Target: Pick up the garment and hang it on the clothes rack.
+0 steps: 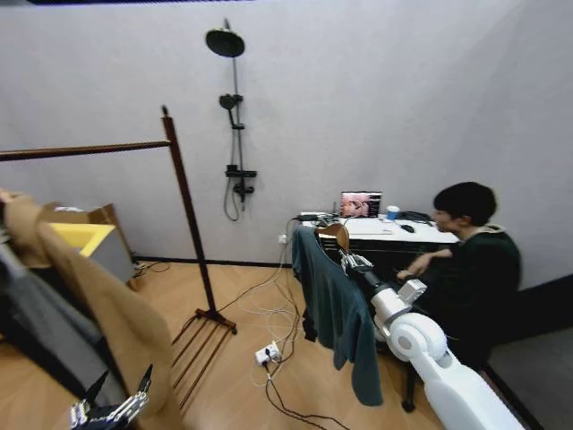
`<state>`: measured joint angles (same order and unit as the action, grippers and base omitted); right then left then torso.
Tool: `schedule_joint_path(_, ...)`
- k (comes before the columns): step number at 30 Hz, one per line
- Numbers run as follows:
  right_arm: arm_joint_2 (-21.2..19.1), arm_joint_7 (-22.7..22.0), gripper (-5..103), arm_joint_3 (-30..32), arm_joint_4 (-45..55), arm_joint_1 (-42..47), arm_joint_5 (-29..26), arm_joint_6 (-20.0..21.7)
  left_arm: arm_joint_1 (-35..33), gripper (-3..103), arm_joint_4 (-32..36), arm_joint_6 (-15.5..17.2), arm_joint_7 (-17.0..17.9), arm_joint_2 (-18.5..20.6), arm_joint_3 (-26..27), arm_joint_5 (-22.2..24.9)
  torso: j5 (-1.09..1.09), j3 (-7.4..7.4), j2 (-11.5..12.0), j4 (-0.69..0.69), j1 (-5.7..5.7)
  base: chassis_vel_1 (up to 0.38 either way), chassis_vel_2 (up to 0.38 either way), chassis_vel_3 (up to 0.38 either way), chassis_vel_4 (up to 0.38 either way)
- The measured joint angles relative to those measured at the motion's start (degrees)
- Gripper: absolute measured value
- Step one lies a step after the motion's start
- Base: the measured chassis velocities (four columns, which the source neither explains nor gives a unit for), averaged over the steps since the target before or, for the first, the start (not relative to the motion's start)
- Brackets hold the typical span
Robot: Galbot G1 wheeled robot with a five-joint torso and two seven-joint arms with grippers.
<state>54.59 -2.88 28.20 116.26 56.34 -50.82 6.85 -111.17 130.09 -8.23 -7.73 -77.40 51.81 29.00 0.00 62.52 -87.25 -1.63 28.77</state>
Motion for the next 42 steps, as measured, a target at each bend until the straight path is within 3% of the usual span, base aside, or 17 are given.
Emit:
schedule_joint_path(29, -2.02, -0.43, 10, 2.61, 3.22, 0.76, 1.50, 1.66, 0.00, 100, 0.00, 0.00, 0.00, 0.00, 0.00, 0.00, 0.00, 0.00, 0.00, -0.01, -0.01, 0.129, 0.125, 0.125, 0.121)
schedule_joint_path(35, -2.36, 0.10, 10, -1.13, 0.05, -5.47, -0.83, 2.56, 0.00, 100, 0.00, 0.00, 0.01, 0.00, 0.00, 0.00, 0.01, 0.00, -0.01, 0.00, -0.02, 0.043, 0.154, 0.150, 0.037)
schedule_joint_path(38, -2.30, 0.43, 10, -6.08, -4.54, -15.64, -1.54, 3.69, 0.00, 100, 0.00, 0.00, 0.00, -0.01, 0.00, 0.00, -0.02, 0.00, 0.00, 0.01, -0.01, -0.076, 0.183, 0.172, -0.099)
schedule_joint_path(42, -2.27, 0.33, 10, -9.14, -6.93, -20.73, -1.90, 3.95, 0.00, 100, 0.00, 0.00, 0.00, -0.01, 0.00, 0.00, 0.00, 0.01, 0.00, 0.00, 0.00, -0.177, 0.189, 0.185, -0.171)
